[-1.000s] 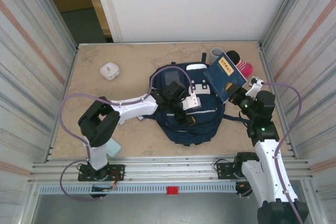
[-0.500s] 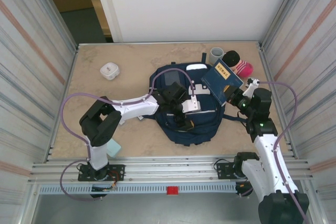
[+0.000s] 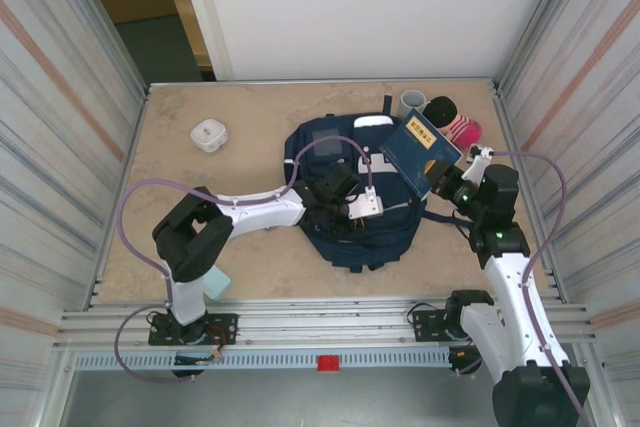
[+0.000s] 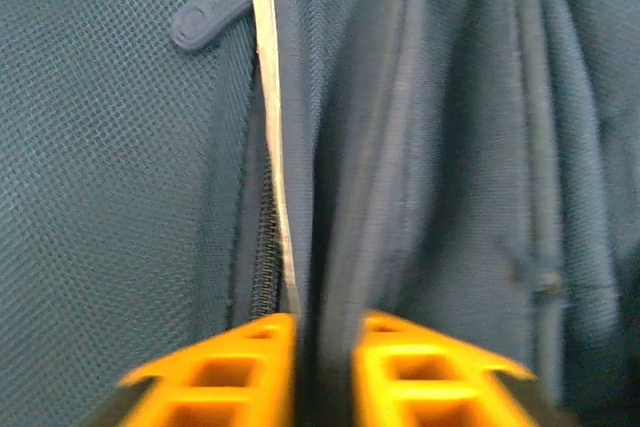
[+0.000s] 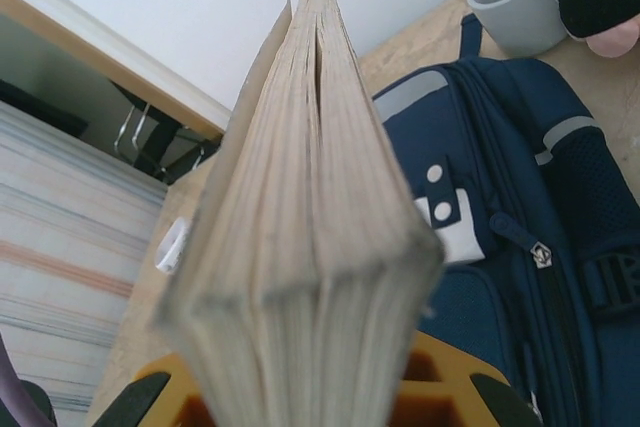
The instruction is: Pack the student bag
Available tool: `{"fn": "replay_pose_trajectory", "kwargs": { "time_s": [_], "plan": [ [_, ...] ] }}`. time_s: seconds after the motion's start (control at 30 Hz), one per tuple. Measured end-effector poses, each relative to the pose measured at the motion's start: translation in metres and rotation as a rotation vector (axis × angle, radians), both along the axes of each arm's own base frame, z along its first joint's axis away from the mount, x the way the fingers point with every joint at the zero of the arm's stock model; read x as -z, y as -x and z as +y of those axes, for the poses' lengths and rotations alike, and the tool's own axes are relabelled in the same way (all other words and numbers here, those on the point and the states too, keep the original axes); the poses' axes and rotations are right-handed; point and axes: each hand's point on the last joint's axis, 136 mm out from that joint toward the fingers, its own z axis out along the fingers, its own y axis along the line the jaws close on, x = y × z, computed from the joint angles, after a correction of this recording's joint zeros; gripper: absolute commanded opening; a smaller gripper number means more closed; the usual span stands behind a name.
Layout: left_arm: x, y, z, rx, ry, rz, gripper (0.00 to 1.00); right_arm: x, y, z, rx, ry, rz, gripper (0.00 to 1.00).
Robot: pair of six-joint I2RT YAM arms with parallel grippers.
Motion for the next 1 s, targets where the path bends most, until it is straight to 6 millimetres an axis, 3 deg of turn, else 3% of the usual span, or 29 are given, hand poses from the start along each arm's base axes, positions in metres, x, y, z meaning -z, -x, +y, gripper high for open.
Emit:
{"fn": "replay_pose_trajectory", "kwargs": {
  "time_s": [0.47, 0.6, 0.83, 0.9, 1.0],
  "plan": [
    [-0.033, -0.02, 0.051, -0.388, 0.045, -0.001, 0.0, -0.008, -0.006, 0.016, -0.064, 0.036, 0.053, 0.0],
    [-0.05, -0.036, 0.069, -0.502, 0.09, 0.031, 0.0, -0.019, -0.002, 0.008, -0.017, 0.062, 0.093, 0.0],
    [-0.102, -0.07, 0.09, -0.641, 0.233, 0.037, 0.0, -0.07, 0.031, -0.015, 0.11, 0.096, 0.077, 0.0],
    [-0.114, -0.075, 0.092, -0.656, 0.267, 0.043, 0.0, -0.07, 0.044, -0.017, 0.122, 0.085, 0.115, 0.0],
    [-0.128, -0.082, 0.094, -0.669, 0.314, 0.062, 0.0, -0.055, 0.062, -0.015, 0.118, 0.052, 0.213, 0.0]
  ]
}}
